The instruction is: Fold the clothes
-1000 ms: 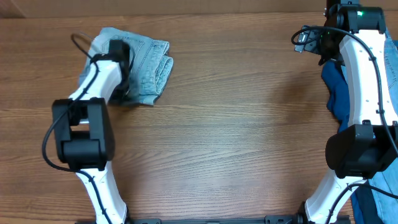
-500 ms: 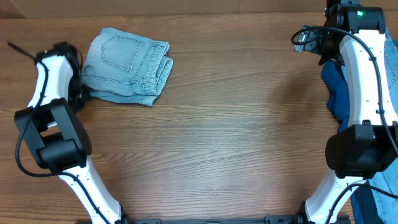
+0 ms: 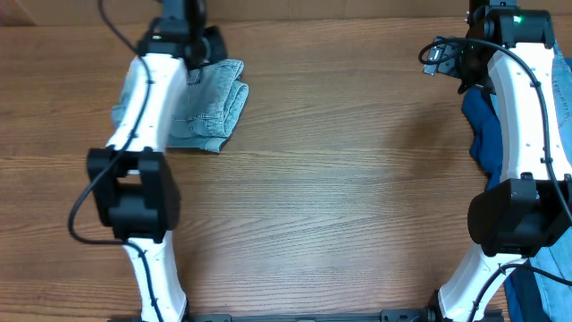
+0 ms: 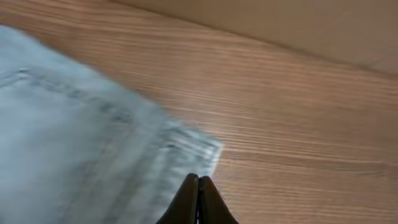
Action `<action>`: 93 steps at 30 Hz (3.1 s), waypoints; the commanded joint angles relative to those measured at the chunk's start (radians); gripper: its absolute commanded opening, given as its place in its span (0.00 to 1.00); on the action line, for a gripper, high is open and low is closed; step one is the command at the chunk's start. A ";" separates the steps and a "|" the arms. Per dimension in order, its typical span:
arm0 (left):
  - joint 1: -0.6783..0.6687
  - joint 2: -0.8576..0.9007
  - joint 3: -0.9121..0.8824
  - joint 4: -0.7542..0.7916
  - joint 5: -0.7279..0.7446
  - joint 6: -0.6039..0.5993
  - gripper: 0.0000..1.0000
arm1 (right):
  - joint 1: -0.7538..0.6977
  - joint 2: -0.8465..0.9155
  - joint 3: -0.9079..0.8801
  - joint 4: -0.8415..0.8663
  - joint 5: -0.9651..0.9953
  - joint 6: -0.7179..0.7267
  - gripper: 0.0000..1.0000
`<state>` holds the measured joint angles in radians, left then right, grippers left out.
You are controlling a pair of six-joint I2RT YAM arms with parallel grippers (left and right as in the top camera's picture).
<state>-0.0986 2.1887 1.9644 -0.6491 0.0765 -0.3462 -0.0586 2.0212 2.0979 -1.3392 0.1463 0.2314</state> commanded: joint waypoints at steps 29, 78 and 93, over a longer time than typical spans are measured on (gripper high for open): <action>0.249 0.299 0.001 -0.623 -0.168 -0.058 0.04 | -0.005 0.002 -0.004 0.002 0.014 -0.002 1.00; 0.368 0.236 0.001 -0.236 -0.267 0.113 0.04 | -0.005 0.002 -0.004 0.002 0.014 -0.002 1.00; 0.521 0.229 0.002 -0.360 -0.202 0.128 0.04 | -0.005 0.002 -0.004 0.002 0.014 -0.002 1.00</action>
<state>0.3874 2.3901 1.9854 -0.9924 -0.1379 -0.2440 -0.0586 2.0216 2.0979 -1.3396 0.1467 0.2310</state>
